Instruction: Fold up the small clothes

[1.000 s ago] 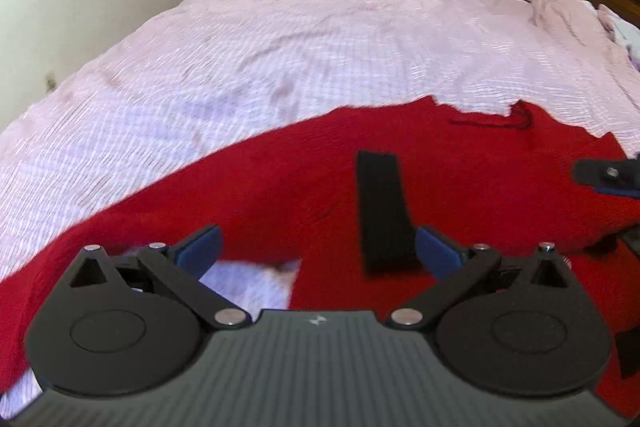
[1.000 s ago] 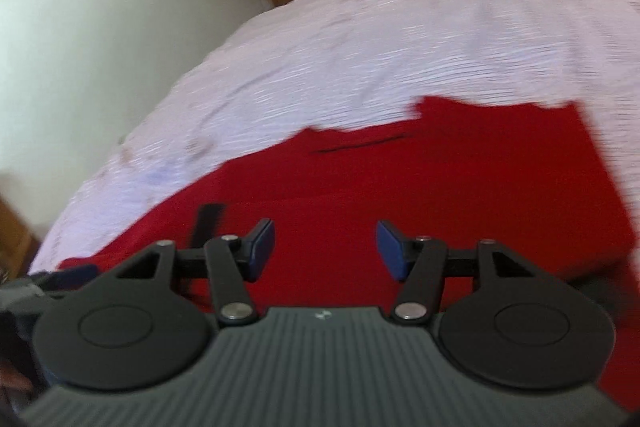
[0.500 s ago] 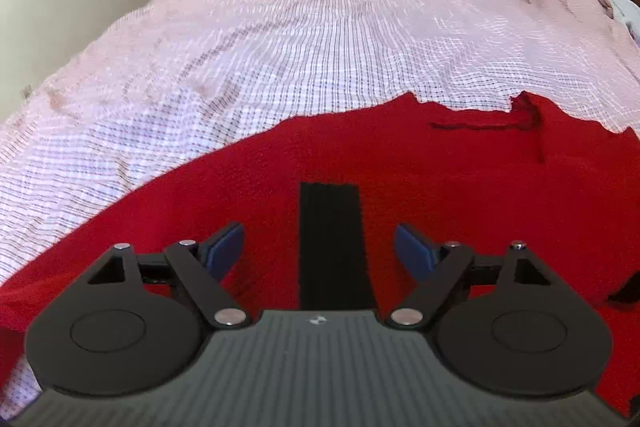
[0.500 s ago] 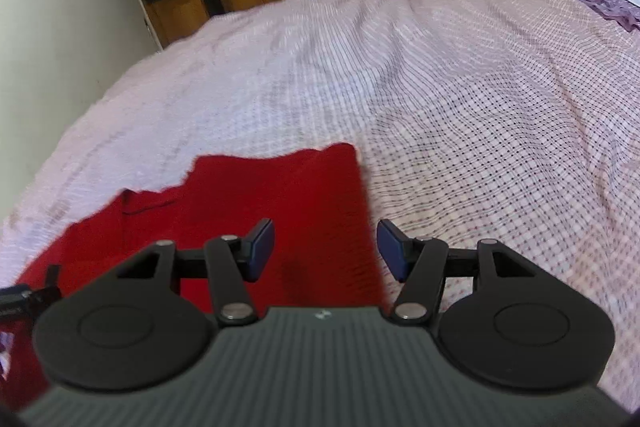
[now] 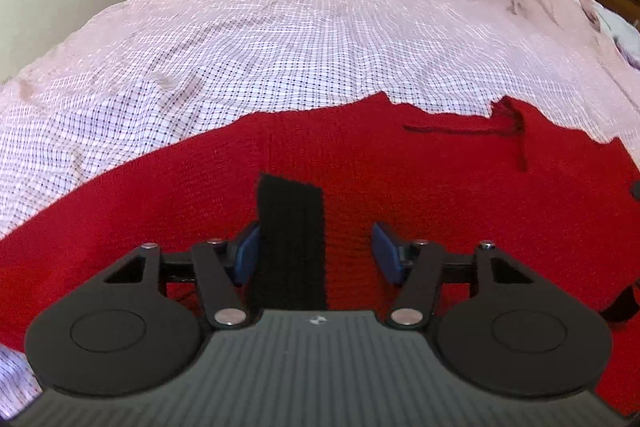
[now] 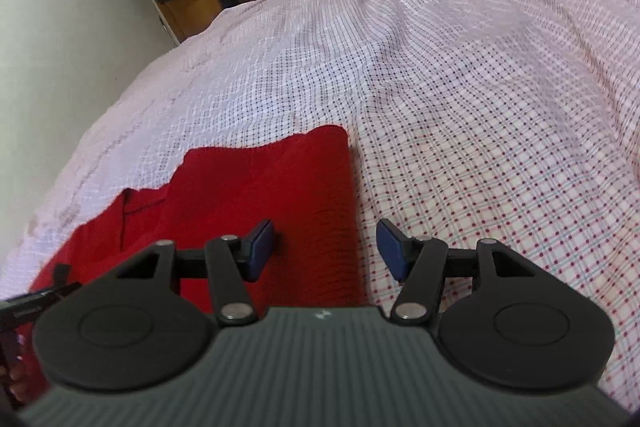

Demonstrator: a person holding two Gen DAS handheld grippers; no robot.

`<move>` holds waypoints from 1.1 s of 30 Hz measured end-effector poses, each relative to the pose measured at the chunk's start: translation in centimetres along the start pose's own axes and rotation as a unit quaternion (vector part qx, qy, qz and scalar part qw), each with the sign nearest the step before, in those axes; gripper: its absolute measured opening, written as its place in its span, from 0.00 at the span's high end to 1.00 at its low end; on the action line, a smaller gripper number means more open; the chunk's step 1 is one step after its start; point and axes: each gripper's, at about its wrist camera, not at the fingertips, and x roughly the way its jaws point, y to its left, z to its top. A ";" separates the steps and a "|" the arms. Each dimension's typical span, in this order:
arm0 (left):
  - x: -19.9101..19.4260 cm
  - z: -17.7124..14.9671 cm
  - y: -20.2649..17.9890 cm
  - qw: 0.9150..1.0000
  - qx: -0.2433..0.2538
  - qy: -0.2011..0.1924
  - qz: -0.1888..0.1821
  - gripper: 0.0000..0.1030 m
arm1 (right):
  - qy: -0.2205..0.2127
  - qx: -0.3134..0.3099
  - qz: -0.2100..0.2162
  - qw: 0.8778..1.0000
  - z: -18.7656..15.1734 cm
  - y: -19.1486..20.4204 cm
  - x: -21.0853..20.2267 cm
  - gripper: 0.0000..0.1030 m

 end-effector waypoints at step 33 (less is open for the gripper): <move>0.3 1.5 -1.3 0.996 0.046 -0.041 0.064 0.52 | -0.114 0.008 0.028 0.993 0.3 0.5 -1.4 0.56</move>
